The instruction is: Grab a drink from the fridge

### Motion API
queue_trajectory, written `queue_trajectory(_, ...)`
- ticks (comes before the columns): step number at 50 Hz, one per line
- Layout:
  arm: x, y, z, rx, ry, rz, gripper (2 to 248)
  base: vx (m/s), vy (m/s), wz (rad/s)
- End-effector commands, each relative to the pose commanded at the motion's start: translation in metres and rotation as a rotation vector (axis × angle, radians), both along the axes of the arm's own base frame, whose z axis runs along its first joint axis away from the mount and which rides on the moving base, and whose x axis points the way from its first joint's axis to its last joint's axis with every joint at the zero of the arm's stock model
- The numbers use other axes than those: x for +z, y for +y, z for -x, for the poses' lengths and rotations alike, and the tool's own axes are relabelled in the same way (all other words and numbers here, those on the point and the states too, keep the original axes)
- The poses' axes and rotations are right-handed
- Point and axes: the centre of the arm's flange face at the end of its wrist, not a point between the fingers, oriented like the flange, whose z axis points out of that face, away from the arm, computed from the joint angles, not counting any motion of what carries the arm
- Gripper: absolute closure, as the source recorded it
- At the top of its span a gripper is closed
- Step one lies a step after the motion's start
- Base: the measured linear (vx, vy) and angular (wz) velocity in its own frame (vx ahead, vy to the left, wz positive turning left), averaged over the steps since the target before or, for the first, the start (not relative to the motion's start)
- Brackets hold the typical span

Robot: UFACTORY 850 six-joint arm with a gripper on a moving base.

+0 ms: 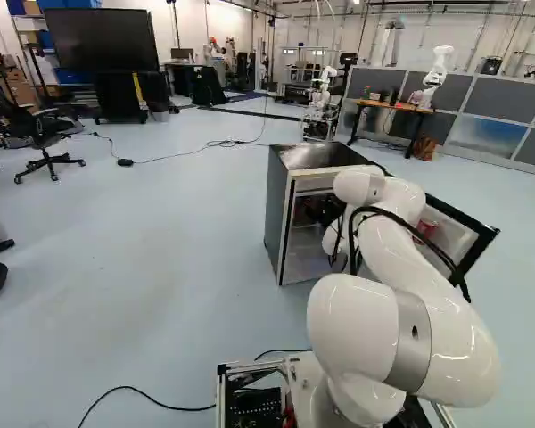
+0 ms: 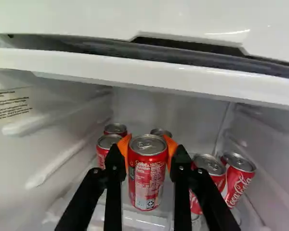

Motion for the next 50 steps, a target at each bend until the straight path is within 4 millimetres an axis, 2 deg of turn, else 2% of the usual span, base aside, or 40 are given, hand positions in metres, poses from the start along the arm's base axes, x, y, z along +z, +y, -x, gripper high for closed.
queue_trajectory(37, 0.024, 0.009, 0.075, -0.046, 0.133, -0.076, 152, 0.0, 0.0, 0.0)
queue_trajectory(50, 0.046, 0.014, 0.101, -0.062, 0.167, -0.097, 152, 0.0, 0.0, 0.0)
